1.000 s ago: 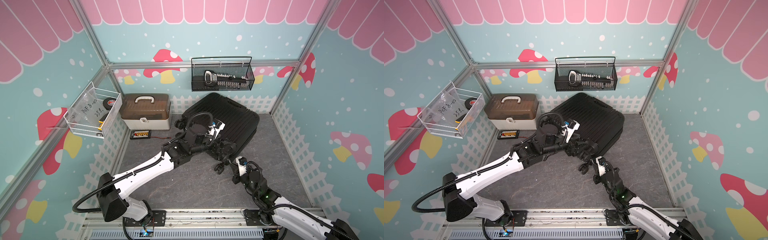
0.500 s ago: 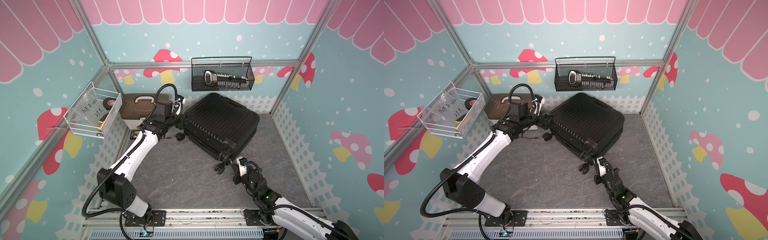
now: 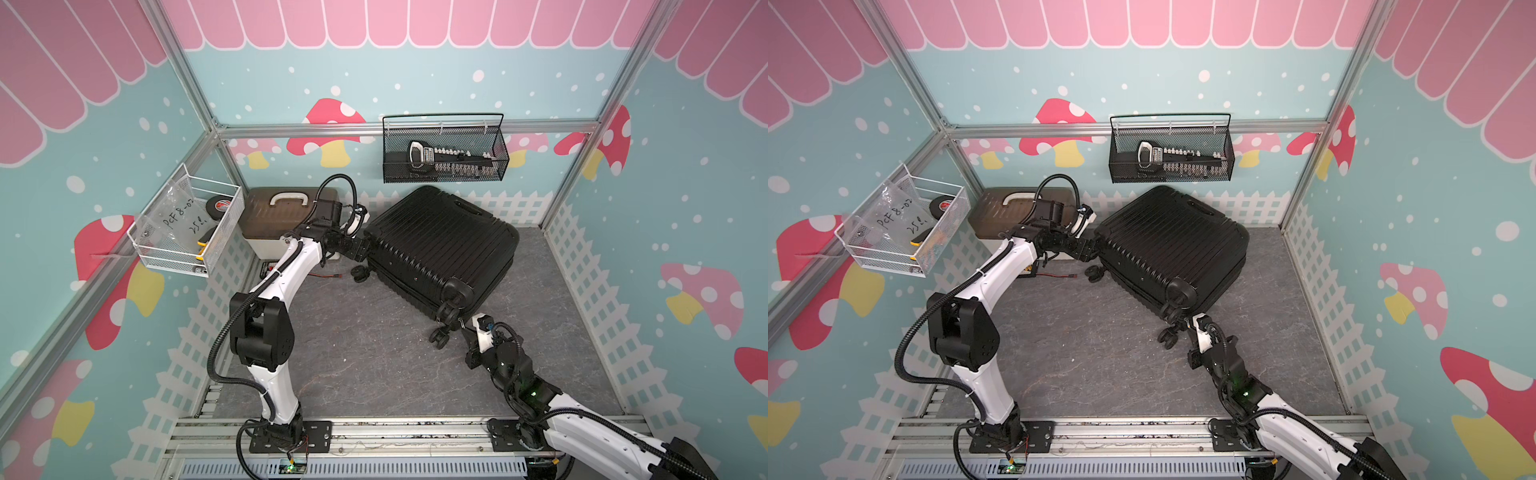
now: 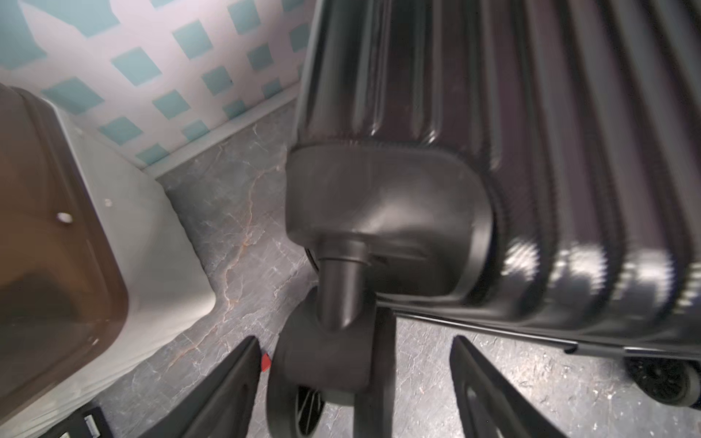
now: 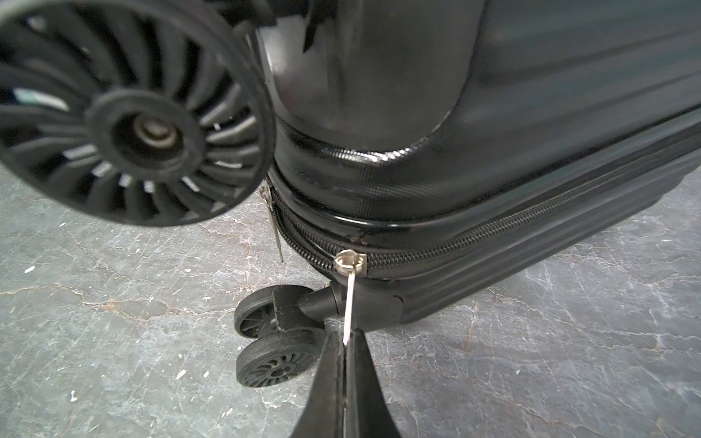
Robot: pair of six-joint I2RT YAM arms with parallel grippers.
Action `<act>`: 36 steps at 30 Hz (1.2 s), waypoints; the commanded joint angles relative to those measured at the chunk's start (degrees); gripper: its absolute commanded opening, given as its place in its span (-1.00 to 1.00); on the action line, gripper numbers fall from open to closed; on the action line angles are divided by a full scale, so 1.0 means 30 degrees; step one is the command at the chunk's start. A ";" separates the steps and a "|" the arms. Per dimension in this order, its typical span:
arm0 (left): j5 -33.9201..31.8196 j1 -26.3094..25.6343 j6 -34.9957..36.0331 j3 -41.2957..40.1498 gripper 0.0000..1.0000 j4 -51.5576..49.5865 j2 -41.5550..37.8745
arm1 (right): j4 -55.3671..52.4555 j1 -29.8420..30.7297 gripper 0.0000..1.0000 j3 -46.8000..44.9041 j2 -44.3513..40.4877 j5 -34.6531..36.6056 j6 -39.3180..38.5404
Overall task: Close the suitcase zippers
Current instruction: Zip the zipper on the suitcase.
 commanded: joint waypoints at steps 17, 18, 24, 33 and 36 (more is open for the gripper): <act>-0.4820 -0.1934 -0.4704 -0.5305 -0.48 0.0372 -0.4500 | -0.0450 0.0048 -1.00 0.0833 0.0623 0.0698 -0.0931; -0.5148 -0.2140 -0.5237 -0.6014 -0.47 0.0530 -0.5138 | -0.0482 0.0061 -1.00 0.0911 0.0693 0.0955 -0.1027; -0.5411 -0.2978 -0.8446 -1.0375 -0.53 0.1487 -0.9229 | -0.0604 0.0034 -1.00 0.1522 0.1382 0.2658 -0.1705; -0.4399 -0.4835 -1.1470 -1.5002 -0.56 0.2209 -1.4350 | -0.0290 -0.0051 -1.00 0.2609 0.3630 0.3629 -0.2423; -0.5035 -0.4857 -1.1375 -1.5407 -0.46 0.1763 -1.5766 | -0.0306 -0.0054 -1.00 0.2777 0.3950 0.3707 -0.2413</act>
